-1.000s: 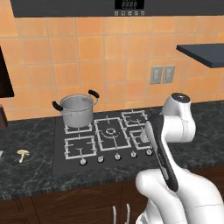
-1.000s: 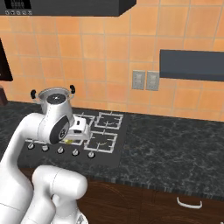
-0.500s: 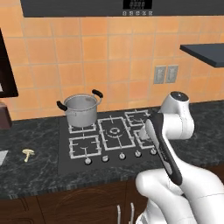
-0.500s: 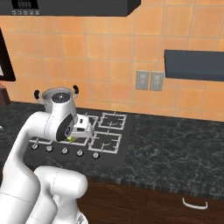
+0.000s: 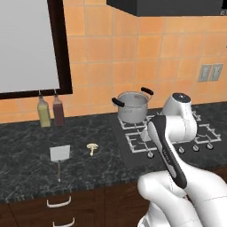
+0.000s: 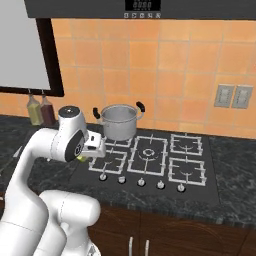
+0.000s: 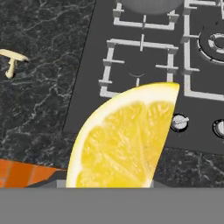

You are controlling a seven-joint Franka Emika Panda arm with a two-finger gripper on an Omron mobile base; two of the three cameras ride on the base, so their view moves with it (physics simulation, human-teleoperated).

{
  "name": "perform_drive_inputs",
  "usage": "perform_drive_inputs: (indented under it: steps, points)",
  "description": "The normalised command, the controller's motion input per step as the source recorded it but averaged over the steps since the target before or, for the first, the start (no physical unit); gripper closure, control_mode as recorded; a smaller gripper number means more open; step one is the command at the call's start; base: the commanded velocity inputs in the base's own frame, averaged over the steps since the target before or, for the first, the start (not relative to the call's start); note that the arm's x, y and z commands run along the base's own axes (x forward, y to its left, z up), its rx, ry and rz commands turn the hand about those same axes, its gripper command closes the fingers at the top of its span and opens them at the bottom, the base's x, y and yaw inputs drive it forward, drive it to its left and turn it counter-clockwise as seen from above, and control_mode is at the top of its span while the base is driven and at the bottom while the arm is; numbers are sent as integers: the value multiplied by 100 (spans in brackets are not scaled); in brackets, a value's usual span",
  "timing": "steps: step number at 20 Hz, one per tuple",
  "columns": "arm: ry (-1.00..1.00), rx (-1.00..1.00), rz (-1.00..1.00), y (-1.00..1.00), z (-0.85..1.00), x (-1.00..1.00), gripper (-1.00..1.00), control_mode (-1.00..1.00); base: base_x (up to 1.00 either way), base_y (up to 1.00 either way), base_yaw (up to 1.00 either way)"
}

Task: Put the mushroom and lemon wedge in the pot. Retrieve the spatula and lightly stir the vegetables in the pot.

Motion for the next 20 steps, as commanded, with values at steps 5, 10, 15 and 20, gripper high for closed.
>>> perform_drive_inputs:
  steps: [5,10,15,20]
  points:
    - [0,0,0,0,0,0,100,100,50,58,0]
    - [0,0,0,0,0,0,100,100,87,52,0]
    - [0,0,0,0,0,0,100,100,95,49,-9]
    - [0,-2,-2,28,3,19,100,-100,40,14,-6]
